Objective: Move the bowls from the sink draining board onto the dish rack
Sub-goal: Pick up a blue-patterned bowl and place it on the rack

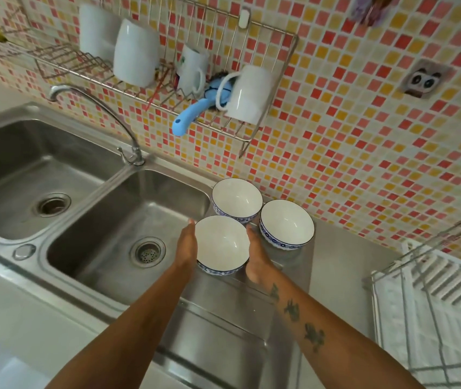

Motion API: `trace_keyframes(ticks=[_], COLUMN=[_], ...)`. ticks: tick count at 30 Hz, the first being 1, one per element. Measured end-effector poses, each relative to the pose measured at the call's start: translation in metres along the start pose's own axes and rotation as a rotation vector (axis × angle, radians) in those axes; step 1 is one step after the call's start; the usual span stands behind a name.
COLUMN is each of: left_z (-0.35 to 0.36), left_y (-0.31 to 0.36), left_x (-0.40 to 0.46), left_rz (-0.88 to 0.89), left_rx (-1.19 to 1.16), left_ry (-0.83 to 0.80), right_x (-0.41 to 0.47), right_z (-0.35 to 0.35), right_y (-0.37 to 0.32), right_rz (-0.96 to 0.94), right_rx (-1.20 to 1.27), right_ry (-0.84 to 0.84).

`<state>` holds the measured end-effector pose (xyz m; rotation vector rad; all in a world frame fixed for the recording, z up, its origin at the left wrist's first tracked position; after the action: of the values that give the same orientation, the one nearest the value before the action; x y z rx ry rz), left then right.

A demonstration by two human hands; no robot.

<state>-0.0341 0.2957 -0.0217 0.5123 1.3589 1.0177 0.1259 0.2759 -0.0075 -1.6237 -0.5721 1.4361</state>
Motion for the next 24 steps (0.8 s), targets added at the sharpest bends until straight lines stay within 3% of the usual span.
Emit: trace_keyframes(ticks=[7, 13, 16, 21, 24], left_z=[0.012, 0.056, 0.095, 0.173, 0.211], left_y=[0.028, 0.105, 0.146, 0.171, 0.165], left_x=[-0.045, -0.123, -0.183, -0.323, -0.386], left_rz=[-0.004, 0.115, 0.125, -0.001, -0.023], left_rx=[-0.203, -0.344, -0.380, -0.215, -0.103], left_ry=[-0.046, -0.200, -0.381, -0.908, -1.066], right_x=[-0.026, -0.100, -0.161, -0.293, -0.357], right_z=[-0.008, -0.037, -0.068, -0.144, -0.204], right_y=[-0.039, -0.142, -0.200, -0.272, -0.288], right_rz=[-0.112, -0.399, -0.574, -0.862, -0.989], right_rx=[0.122, 0.085, 0.068, 0.040, 0.083], right_ry=[0.028, 0.059, 0.098, 0.182, 0.293])
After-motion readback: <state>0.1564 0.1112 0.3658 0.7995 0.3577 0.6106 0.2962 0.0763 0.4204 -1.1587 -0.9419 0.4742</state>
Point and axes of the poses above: each hand's wrist, its own x-axis towards the middle knuckle, its own z-axis out of the palm, y = z × x, the point moved 9 cm from there along x, towards the middle knuckle, and after that the axes turned 2 degrees about y, right-handed, at the moved point
